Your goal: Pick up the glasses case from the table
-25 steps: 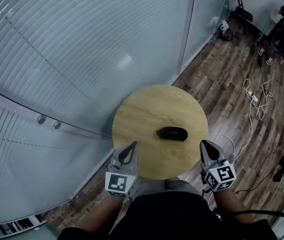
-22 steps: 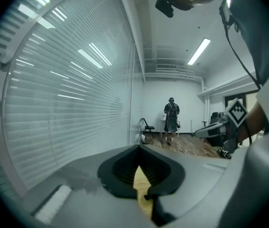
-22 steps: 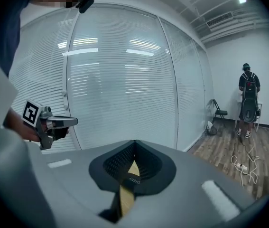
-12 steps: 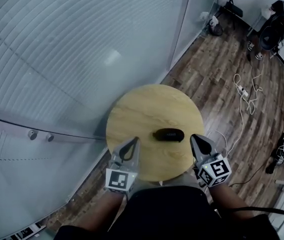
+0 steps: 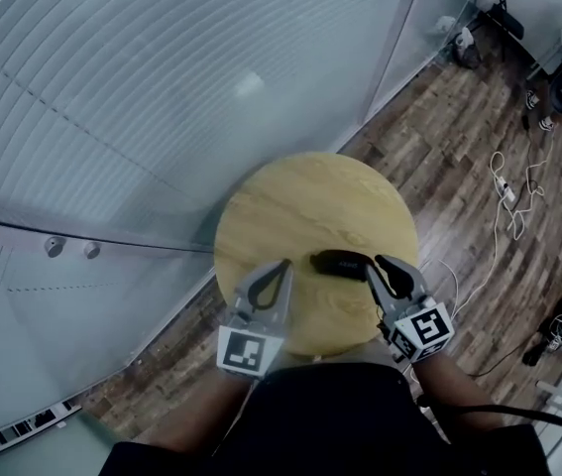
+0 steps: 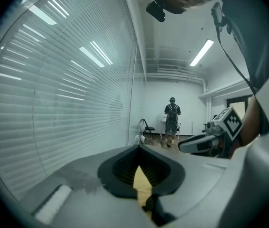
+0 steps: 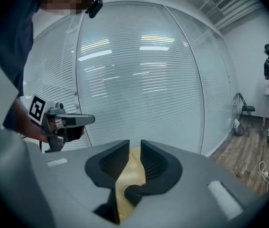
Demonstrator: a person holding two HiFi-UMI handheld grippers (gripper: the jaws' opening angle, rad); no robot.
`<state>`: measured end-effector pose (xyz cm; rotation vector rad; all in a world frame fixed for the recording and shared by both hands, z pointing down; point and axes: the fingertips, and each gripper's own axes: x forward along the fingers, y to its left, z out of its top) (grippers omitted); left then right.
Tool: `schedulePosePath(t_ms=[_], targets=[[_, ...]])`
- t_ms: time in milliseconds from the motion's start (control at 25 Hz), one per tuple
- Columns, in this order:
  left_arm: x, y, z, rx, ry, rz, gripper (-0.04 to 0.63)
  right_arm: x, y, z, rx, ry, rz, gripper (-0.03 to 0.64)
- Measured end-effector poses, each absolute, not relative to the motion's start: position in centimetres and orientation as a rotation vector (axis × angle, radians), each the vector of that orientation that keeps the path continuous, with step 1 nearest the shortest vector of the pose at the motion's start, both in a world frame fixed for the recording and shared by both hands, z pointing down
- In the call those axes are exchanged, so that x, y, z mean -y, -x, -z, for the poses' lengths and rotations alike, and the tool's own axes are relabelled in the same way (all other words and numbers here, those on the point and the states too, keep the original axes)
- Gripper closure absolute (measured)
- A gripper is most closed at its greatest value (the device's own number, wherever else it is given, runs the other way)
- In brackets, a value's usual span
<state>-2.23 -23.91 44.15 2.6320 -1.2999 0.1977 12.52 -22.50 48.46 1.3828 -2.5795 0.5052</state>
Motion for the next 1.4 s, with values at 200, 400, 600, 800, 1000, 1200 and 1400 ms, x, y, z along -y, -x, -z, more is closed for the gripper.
schedulePosePath(t_ms=[200, 400, 600, 800, 1000, 1200, 1400], targets=[[24.6, 2.0, -48.0, 1.356, -2.560, -0.281, 0.592, 23.2, -13.2, -52.4, 2.528, -1.291, -0.482, 0.413], [25.8, 1.1, -50.3, 1.378, -2.528, -0.316, 0.592, 23.3, -13.1, -55.6, 2.522, -1.147, -0.459, 0.324], [27.3, 0.8, -52.5, 1.387, -2.509, -0.352, 0.592, 23.8, -12.6, -58.7, 2.535, -1.037, -0.427, 0.299], [28.2, 0.9, -55.1, 1.406, -2.465, -0.386, 0.591, 24.1, -12.5, -61.4, 2.511, -0.947, -0.446, 0.286], [28.4, 0.2, -58.0, 1.377, -2.450, -0.426, 0.592, 24.1, -12.4, -64.3, 2.475, -0.846, -0.390, 0.276], [28.6, 0.3, -60.9, 1.384, -2.441, -0.466, 0.592, 24.0, -12.0, -67.1, 2.468, -0.802, -0.463, 0.260], [29.6, 1.4, -62.7, 1.401, -2.432, -0.482, 0.592, 24.5, -11.1, -69.3, 2.434, -0.733, -0.421, 0.235]])
